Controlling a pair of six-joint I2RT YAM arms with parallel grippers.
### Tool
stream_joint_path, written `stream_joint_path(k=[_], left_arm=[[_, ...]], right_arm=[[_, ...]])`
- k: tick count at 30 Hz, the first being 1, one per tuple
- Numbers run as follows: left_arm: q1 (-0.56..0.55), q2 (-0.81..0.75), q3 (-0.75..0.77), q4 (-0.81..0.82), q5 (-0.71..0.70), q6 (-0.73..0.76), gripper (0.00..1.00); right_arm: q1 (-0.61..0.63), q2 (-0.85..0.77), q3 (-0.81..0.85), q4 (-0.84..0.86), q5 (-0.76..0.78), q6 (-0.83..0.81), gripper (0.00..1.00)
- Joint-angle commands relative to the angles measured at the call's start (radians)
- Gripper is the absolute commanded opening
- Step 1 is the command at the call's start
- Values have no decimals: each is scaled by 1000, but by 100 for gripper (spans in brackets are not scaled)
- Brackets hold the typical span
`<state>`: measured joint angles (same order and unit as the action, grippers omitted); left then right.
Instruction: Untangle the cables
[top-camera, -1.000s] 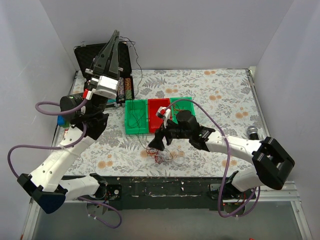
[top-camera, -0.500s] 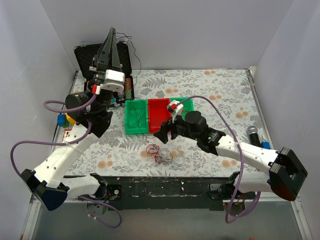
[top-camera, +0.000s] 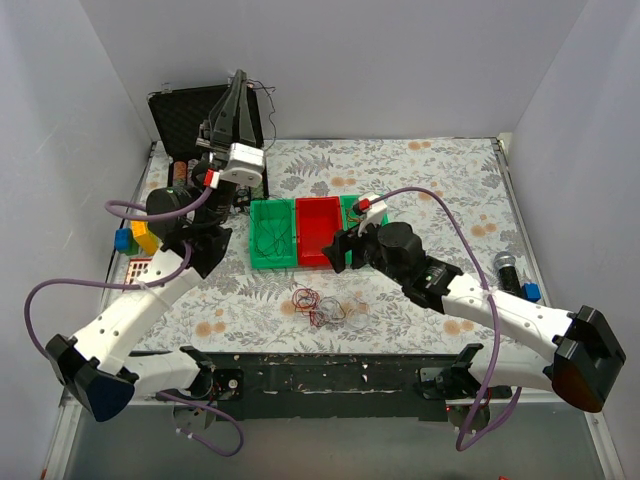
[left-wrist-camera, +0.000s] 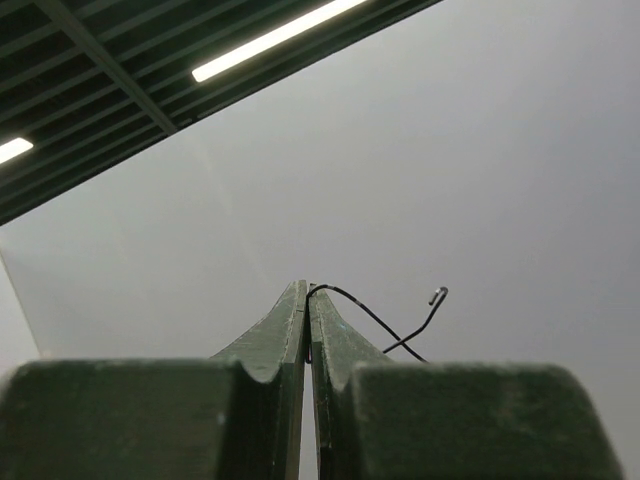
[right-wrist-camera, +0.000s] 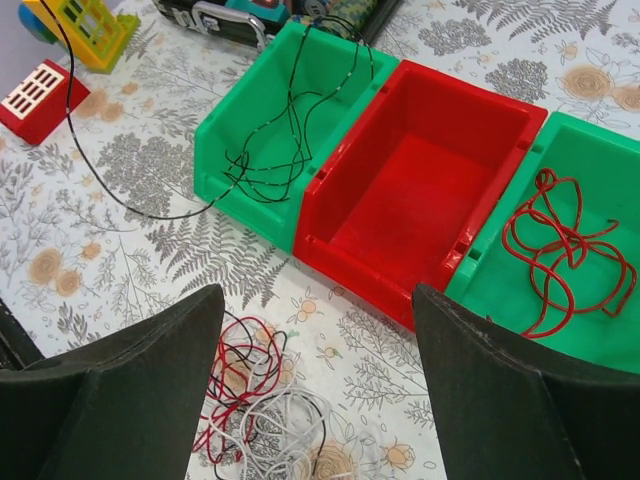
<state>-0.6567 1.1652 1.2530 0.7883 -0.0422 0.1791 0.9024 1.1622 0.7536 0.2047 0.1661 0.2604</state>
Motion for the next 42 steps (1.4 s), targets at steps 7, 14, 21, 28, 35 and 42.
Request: stream_joint_path(k=[7,14,21,28,35,42], left_arm=[[103,11,-110,57,1,-35,0],[190,53,-87,86,28,-95,0],[198,63,-67,92,41,-101,0],[258,96,2,143,68,-271,0],[261,152,161,166,56,-297,0],[261,119,83,129,61,-296,0]], right_arm=[[-5,-45,-36,-13,46,20,83],[-7,-59,-54,-19,53,23,83],[-13,-47,-57,-19,50,28,83],[-16,-41,-65,-18,44,28,82],[-17,-38,-66,-16,38,33,82],[-20,-32,-65,-13,32,34,82]])
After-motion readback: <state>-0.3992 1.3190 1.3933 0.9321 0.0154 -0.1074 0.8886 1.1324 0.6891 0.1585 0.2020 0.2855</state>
